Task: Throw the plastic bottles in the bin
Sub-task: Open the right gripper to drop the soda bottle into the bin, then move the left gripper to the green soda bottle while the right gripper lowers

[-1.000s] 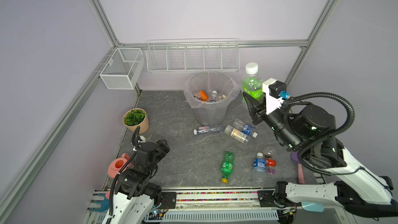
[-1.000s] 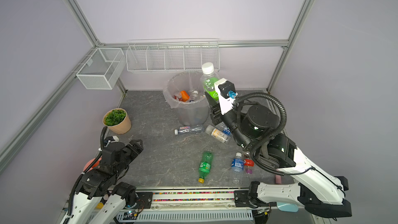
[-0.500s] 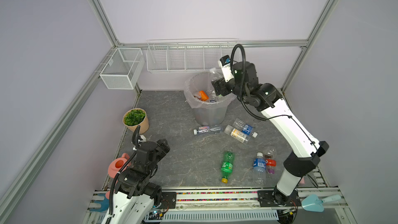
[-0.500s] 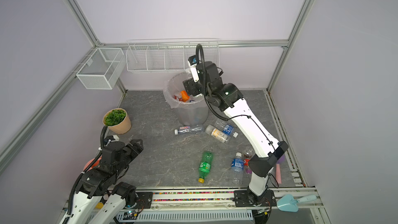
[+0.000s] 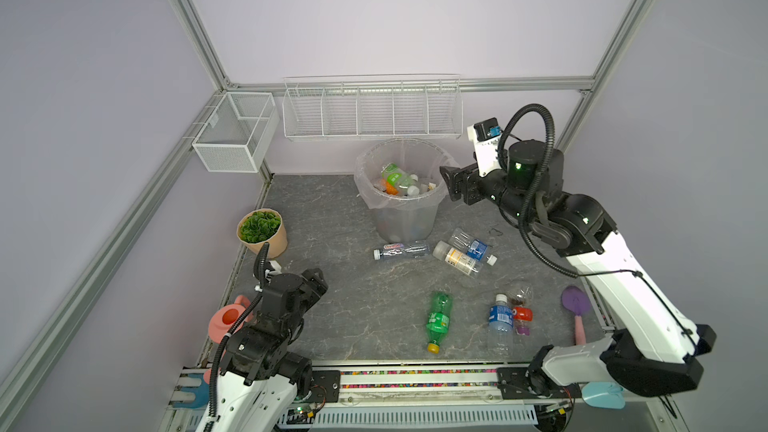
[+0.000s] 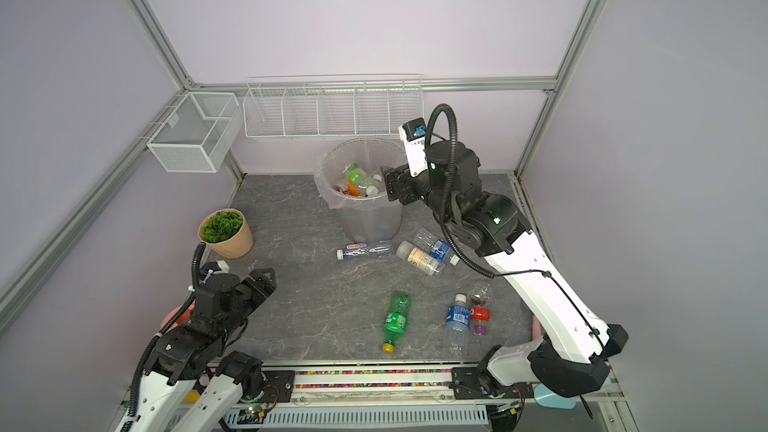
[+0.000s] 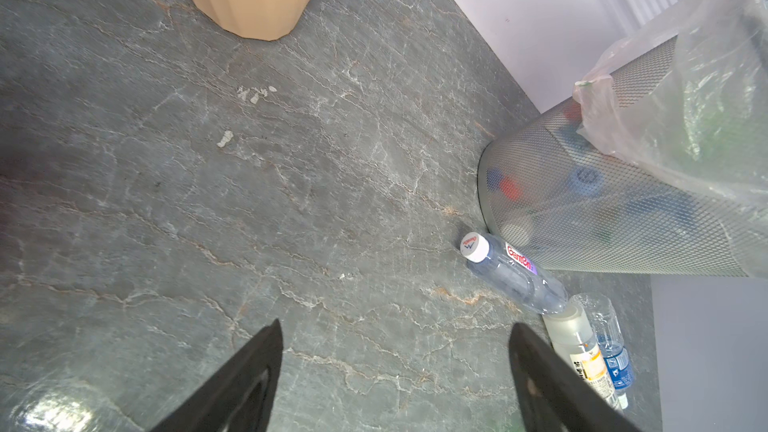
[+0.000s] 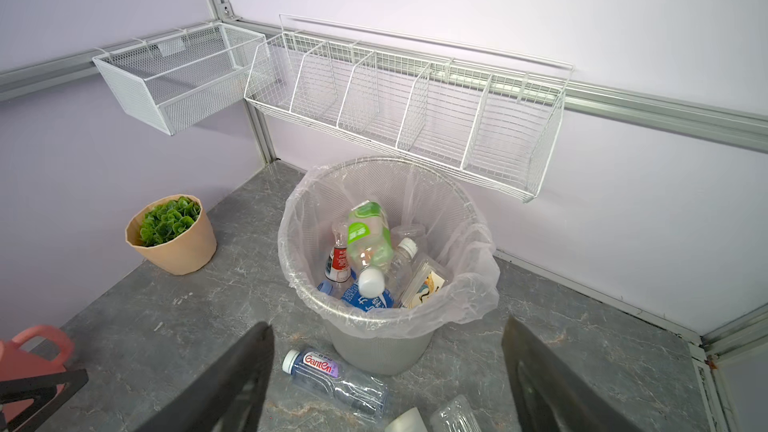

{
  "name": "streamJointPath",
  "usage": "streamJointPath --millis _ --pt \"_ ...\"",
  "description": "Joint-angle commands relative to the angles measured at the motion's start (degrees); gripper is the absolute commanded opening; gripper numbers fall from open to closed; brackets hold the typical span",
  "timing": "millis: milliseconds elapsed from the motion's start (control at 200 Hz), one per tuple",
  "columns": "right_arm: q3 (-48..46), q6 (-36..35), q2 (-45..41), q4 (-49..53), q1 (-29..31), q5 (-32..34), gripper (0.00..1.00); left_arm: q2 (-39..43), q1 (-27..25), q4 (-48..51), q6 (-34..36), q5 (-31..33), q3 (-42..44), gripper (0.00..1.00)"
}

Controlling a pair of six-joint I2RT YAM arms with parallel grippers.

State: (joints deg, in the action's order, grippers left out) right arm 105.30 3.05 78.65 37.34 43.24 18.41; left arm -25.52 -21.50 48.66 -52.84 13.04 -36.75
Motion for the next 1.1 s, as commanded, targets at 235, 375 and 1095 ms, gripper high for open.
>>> streamJointPath --millis 235,375,1095 --pt "-6.87 1.08 -3.35 0.07 -0.09 2.49 0.88 -0.96 -0.51 -0.58 1.64 0.02 -2.27 0.84" --pt "-9.25 1.58 -5.05 0.73 -0.32 2.5 0.88 -2.06 -1.5 -1.55 2.5 0.01 -2.93 0.84" --pt "-21.18 9.88 -9.33 8.82 -6.59 -1.45 0.89 -20.43 -23.16 -13.41 9.38 6.89 -8.29 0.84"
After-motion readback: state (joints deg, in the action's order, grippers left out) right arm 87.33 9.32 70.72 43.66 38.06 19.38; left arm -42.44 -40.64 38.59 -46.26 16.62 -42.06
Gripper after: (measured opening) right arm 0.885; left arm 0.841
